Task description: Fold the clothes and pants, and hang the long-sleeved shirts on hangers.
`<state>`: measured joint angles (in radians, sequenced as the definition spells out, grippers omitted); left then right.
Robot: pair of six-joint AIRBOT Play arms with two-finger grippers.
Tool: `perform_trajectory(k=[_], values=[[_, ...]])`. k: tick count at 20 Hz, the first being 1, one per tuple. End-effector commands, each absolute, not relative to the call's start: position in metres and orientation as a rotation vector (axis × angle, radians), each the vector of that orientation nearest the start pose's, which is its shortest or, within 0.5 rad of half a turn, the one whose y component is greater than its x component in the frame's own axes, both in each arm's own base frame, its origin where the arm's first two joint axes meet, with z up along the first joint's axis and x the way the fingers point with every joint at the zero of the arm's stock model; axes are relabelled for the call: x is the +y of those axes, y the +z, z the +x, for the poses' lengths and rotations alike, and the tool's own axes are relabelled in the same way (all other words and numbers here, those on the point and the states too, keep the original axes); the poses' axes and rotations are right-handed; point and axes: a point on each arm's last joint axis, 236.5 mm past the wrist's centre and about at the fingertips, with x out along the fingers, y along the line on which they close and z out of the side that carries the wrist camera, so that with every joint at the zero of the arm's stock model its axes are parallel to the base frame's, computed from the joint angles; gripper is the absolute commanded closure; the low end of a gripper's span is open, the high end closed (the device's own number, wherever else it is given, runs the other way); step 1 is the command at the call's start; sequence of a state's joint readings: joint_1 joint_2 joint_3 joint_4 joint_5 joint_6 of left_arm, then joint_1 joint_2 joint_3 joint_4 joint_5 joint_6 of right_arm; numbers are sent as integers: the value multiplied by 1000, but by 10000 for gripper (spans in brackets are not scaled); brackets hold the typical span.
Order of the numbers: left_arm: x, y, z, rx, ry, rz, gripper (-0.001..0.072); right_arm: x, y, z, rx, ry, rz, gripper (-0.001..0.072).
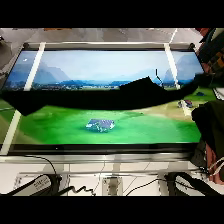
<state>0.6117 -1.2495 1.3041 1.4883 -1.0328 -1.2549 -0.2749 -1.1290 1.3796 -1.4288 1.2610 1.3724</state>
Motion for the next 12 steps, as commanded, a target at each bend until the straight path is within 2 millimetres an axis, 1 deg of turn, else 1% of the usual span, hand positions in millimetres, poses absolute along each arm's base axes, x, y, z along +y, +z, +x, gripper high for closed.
perform_trajectory(k=[1, 3, 4, 6, 7, 10, 12], values=[[246, 0, 282, 1409, 351, -3, 695, -72, 77, 302, 1294, -48, 53, 698], [241, -27, 255, 1502, 273, 20, 695, -65, 52, 257, 1426, -38, 50, 697], [242, -34, 245, 1524, 265, 11, 695, -60, 42, 235, 1494, -29, 61, 697], [248, -42, 230, 1541, 282, -19, 695, -50, 25, 202, 1602, -6, 84, 697], [253, -43, 225, 1538, 300, -34, 695, -47, 15, 191, 1643, 1, 94, 697], [268, -43, 218, 1515, 349, -57, 695, -41, -11, 171, 1719, 14, 118, 697], [274, -42, 217, 1500, 366, -57, 695, -37, -20, 160, 1761, 16, 135, 697]])
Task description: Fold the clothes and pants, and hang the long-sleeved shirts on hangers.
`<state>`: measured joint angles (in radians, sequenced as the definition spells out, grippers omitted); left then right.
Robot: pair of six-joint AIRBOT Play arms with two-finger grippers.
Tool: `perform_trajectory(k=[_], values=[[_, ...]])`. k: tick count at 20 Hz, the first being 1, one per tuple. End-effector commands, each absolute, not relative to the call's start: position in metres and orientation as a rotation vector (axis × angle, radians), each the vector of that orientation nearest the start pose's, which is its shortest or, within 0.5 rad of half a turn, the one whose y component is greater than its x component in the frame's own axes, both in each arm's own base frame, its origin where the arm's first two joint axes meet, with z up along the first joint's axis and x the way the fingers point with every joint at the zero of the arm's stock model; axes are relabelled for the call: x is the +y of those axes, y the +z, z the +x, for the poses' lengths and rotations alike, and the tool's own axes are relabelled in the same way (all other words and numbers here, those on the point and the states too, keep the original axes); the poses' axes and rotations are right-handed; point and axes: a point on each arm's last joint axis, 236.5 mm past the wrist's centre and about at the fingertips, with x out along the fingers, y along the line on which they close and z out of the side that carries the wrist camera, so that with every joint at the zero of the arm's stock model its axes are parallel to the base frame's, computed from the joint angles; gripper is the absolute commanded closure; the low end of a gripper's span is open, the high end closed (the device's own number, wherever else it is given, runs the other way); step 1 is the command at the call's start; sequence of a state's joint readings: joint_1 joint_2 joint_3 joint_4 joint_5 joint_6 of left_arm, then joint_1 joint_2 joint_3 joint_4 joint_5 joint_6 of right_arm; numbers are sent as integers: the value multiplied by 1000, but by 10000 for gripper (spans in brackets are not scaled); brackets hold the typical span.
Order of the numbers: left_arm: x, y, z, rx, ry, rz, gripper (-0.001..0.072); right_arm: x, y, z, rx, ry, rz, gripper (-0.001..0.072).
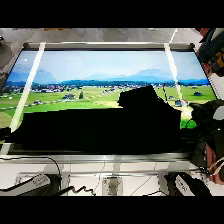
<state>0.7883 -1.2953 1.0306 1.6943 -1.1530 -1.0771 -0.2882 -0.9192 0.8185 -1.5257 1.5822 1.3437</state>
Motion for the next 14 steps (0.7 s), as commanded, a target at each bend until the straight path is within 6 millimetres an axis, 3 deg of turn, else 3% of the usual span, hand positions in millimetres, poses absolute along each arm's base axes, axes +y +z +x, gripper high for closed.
perform_trajectory(k=[1, 3, 4, 5, 6, 9, 11, 14], values=[[276, -42, 217, 1495, 371, -55, 695, -36, -21, 158, 1769, 19, 137, 696], [276, -43, 217, 1495, 371, -58, 694, -37, -21, 160, 1759, 18, 136, 695], [275, -43, 217, 1496, 370, -57, 599, -38, -22, 165, 1740, 14, 133, 600], [276, -43, 219, 1490, 371, -58, 247, -39, -23, 170, 1715, 9, 129, 283], [276, -43, 223, 1470, 378, -65, 0, -41, -24, 178, 1684, 2, 123, 34], [265, -43, 235, 1433, 366, -120, -10, -53, -26, 213, 1531, -34, 90, 14], [253, -40, 253, 1390, 346, -155, -9, -71, -18, 263, 1315, -96, 47, 20], [215, -16, 317, 1216, 238, -238, -4, -99, 27, 344, 904, -268, 161, 24]])
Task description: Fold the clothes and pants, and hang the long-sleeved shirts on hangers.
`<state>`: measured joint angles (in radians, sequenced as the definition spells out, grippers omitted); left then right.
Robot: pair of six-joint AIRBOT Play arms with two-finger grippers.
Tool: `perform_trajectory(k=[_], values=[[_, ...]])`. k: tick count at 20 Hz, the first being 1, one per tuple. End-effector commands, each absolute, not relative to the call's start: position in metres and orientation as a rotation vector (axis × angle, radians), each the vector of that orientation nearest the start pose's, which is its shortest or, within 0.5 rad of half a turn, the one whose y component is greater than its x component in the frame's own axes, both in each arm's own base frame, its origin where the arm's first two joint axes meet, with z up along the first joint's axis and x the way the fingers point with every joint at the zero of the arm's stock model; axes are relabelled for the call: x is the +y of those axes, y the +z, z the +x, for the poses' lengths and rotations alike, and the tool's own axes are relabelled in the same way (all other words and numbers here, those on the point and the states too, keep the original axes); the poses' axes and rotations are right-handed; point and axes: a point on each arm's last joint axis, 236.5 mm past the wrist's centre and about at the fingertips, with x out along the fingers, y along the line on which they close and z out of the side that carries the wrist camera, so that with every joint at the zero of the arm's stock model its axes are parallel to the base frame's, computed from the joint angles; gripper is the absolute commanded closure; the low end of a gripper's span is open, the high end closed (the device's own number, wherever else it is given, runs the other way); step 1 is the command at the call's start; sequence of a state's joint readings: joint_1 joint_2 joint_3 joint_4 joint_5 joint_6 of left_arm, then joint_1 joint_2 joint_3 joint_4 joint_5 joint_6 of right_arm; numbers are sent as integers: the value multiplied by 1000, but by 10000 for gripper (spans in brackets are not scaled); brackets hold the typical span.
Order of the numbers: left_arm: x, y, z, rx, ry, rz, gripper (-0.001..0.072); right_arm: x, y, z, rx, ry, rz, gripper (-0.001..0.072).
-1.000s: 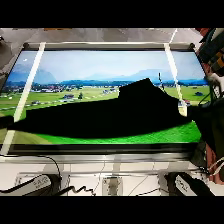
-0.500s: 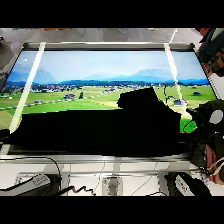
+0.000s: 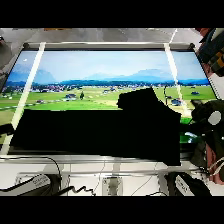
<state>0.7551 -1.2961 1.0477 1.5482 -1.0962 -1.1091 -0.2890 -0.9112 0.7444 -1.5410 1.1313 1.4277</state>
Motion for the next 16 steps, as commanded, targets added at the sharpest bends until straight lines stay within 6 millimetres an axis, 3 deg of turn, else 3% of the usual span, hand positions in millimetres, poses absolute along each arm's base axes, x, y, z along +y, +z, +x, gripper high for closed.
perform_trajectory(k=[1, 2, 3, 5, 7, 10, 12, 16], values=[[197, -3, 343, 1142, 182, -262, -3, -104, 44, 365, 790, -295, 217, 97], [175, 12, 371, 1065, 113, -270, -1, -105, 53, 377, 735, -299, 252, 190], [152, 26, 396, 997, 57, -268, 0, -102, 55, 387, 722, -287, 271, 222], [100, 49, 434, 903, -50, -248, 25, -95, 53, 406, 736, -259, 290, 222], [45, 57, 455, 866, -152, -186, 62, -76, 46, 434, 770, -187, 275, 221], [-27, 61, 463, 847, -287, -105, 62, -32, 20, 471, 892, -68, 243, 219], [-61, 61, 460, 850, -360, -68, 62, -1, -5, 486, 1007, 4, 224, 220], [-95, 61, 454, 854, -429, -37, 61, 34, -42, 518, 1091, 70, 192, 138]])
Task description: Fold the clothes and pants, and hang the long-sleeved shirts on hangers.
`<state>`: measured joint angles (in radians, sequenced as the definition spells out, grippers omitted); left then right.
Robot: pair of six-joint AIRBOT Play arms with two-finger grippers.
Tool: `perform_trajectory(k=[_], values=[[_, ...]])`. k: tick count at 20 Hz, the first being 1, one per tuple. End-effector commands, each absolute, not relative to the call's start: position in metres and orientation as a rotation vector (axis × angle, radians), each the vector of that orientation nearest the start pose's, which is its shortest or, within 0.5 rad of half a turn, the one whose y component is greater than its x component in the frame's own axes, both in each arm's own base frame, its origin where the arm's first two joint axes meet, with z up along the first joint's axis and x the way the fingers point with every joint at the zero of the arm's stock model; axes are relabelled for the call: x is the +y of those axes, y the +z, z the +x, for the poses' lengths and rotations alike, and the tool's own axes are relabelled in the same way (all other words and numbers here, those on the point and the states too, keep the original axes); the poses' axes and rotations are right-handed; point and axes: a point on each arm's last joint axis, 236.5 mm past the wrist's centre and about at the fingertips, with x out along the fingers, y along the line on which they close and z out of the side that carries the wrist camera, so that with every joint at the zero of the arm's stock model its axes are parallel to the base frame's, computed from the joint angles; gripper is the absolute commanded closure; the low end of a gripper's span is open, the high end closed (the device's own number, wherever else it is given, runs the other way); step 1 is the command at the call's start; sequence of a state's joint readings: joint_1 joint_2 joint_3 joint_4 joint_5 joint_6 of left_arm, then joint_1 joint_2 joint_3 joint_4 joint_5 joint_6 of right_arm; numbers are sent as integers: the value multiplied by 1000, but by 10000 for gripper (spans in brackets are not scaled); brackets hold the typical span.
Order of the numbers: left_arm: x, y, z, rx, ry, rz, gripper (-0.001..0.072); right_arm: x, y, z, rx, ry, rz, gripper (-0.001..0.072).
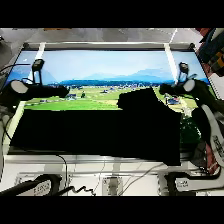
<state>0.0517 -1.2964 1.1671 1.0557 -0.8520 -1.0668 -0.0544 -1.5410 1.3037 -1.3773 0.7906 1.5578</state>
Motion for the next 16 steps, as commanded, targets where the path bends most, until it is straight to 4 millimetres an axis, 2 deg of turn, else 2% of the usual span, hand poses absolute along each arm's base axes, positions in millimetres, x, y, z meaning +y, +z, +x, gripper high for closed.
perform_trajectory(k=[1, 3, 8, 9, 10, 11, 12, 14, 15, 16], values=[[-97, 61, 454, 854, -432, -36, 61, 41, -50, 524, 1100, 79, 187, 138], [-97, 60, 454, 856, -432, -36, 61, 47, -67, 530, 1121, 86, 182, 138], [-97, 60, 454, 857, -432, -36, 62, 38, -101, 547, 1137, 27, 207, 141], [-97, 60, 454, 857, -432, -36, 61, 38, -107, 548, 1142, 25, 204, 164], [-97, 60, 454, 857, -432, -36, 61, 38, -111, 549, 1148, 25, 205, 221], [-97, 60, 454, 856, -432, -36, 62, 39, -114, 549, 1150, 27, 203, 315], [-96, 60, 454, 856, -431, -37, 62, 39, -115, 551, 1144, 26, 204, 346], [-96, 60, 454, 856, -431, -37, 61, 38, -112, 559, 1110, 23, 203, 486], [-97, 60, 454, 856, -432, -36, 61, 38, -111, 562, 1097, 23, 204, 511], [-97, 60, 454, 856, -432, -36, 61, 38, -110, 563, 1092, 23, 203, 658]])
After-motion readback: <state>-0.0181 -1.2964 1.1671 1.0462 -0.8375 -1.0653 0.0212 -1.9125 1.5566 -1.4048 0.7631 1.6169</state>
